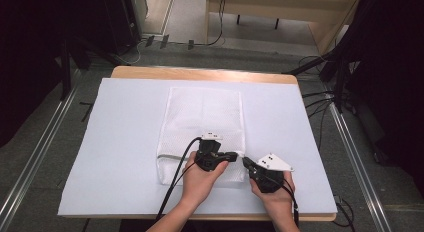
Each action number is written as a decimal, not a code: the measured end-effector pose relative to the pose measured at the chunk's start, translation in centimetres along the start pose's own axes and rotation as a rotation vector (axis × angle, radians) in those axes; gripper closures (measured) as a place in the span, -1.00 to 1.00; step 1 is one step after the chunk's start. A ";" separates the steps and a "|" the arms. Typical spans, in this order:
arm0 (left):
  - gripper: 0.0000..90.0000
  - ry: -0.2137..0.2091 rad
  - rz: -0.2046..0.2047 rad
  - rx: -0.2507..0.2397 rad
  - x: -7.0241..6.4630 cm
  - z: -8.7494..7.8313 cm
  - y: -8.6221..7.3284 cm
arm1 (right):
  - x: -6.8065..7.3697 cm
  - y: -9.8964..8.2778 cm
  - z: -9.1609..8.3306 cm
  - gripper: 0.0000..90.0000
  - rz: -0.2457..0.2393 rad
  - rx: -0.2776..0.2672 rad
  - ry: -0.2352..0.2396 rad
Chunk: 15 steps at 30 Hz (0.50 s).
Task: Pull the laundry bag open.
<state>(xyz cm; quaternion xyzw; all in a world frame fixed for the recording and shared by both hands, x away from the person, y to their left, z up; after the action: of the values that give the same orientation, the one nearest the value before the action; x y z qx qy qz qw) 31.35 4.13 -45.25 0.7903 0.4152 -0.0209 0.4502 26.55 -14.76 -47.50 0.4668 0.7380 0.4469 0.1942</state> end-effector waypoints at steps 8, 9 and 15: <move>0.95 0.034 0.042 0.008 0.5 -0.2 -0.8 | -0.1 0.5 -0.5 1.00 0.004 0.007 -0.009; 0.95 0.034 0.042 0.008 0.5 -0.2 -0.8 | -0.1 0.5 -0.5 1.00 0.004 0.007 -0.009; 0.95 0.063 0.020 0.003 2.2 -1.3 -1.7 | -1.0 0.9 -1.3 1.00 0.028 -0.006 -0.023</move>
<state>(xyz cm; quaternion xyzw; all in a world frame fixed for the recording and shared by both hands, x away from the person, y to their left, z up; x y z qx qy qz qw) 31.19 6.92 -46.52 0.7953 0.4210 0.0078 0.4362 26.55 -16.07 -46.23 0.4815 0.7279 0.4463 0.1978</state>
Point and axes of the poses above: each handheld gripper's, and its own axes: z roughly forward along the jaws, y roughly out of its top, x roughly to its left, the point moved 1 cm from there along z, roughly forward along the jaws, and after that the axes turned 5 degrees about z, right-handed, at the moved point
